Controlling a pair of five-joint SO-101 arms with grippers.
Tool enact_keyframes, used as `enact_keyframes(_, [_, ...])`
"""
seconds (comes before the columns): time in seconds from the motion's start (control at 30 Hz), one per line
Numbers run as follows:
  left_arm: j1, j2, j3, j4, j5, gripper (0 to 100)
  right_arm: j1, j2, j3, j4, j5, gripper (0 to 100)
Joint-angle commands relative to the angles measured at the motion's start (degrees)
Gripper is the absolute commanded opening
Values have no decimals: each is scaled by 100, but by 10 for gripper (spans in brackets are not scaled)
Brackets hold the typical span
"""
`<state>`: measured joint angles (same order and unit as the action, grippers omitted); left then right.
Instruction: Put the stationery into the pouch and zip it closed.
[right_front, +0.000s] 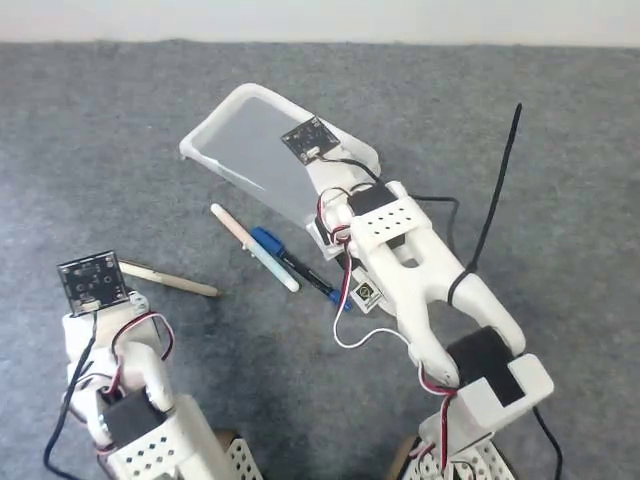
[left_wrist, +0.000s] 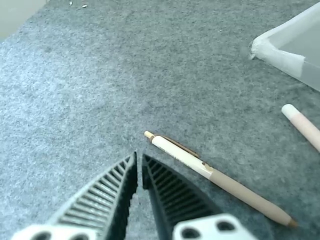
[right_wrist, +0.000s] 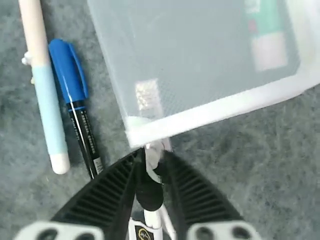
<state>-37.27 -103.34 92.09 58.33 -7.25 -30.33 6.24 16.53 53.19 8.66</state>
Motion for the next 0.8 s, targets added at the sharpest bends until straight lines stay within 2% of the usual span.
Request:
enact_keyframes(0.0, [-9,-105,-215,-149,-53,13,-22,-92,-352,101,18,195])
enact_keyframes(0.33, [-9,-105,-215,-149,-53,13,-22,-22,-316,110,-668,220])
enact_keyframes(0.6, [-9,-105,-215,-149,-53,13,13,382,-246,136,-651,217])
enact_keyframes(0.7, [-9,-105,-215,-149,-53,13,48,391,-404,505,-651,209])
enact_keyframes(0.77, [-9,-105,-215,-149,-53,13,101,409,-615,866,-651,167])
